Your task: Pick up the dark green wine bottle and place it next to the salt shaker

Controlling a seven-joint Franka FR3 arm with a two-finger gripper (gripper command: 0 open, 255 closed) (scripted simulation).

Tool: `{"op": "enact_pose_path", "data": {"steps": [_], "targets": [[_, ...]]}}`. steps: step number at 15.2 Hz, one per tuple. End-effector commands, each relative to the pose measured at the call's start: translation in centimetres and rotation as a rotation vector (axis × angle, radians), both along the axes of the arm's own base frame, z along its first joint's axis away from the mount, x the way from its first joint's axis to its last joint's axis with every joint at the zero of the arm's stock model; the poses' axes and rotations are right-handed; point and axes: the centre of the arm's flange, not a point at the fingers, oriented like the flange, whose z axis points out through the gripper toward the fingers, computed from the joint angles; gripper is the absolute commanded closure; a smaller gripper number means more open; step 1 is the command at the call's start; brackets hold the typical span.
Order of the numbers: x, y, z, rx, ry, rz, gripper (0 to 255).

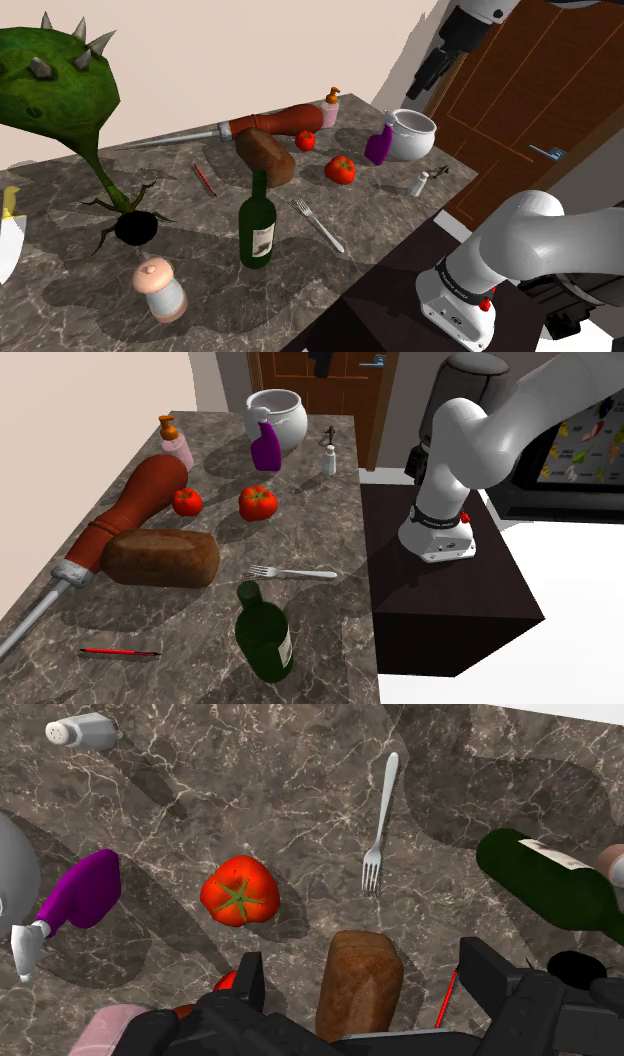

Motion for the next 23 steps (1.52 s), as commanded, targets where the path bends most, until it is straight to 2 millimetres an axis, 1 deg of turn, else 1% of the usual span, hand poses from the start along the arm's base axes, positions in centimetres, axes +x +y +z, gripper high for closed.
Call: {"op": "enact_pose_path", "data": {"steps": [1, 23], "targets": [[0.0, 0.0, 0.0, 0.000, 0.000, 0.000, 0], [6.4, 26.8, -10.5, -0.013, 0.071, -0.041, 0]]}}
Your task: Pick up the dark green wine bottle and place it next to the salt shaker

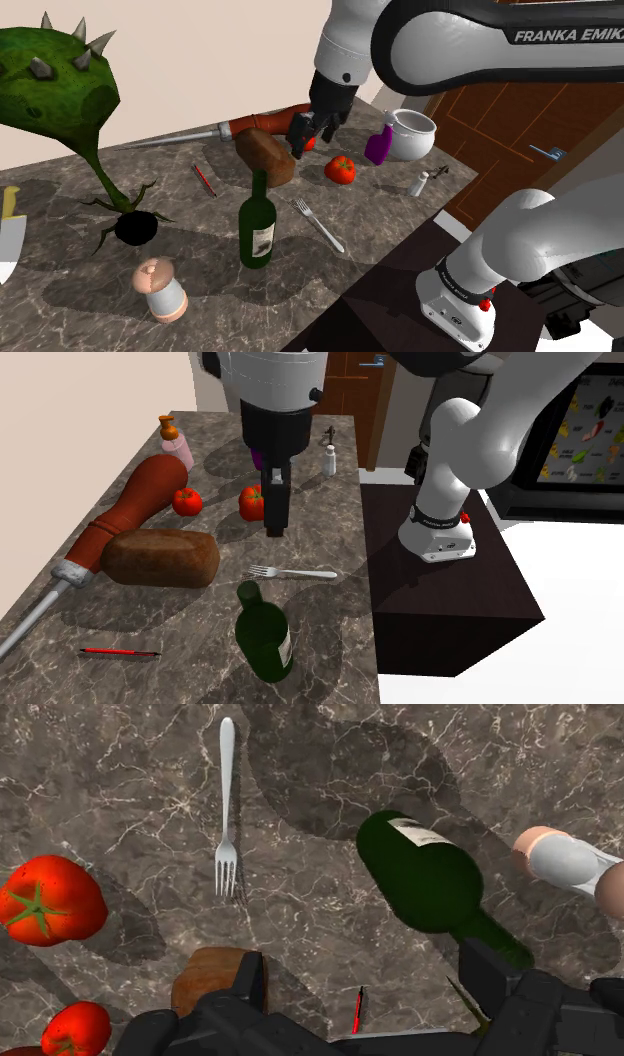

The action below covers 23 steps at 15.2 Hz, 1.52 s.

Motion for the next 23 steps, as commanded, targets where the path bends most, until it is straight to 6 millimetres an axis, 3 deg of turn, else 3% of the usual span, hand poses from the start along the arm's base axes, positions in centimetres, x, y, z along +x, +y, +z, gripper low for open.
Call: {"op": "enact_pose_path", "data": {"steps": [1, 8, 16, 23], "targets": [[0.5, 2.5, -0.7, 0.001, 0.006, -0.005, 0], [2.5, 10.3, -4.0, -0.003, 0.027, -0.017, 0], [2.9, 10.4, -7.9, -0.003, 0.027, -0.017, 0], [2.9, 10.4, -7.9, -0.003, 0.028, -0.017, 0]]}}
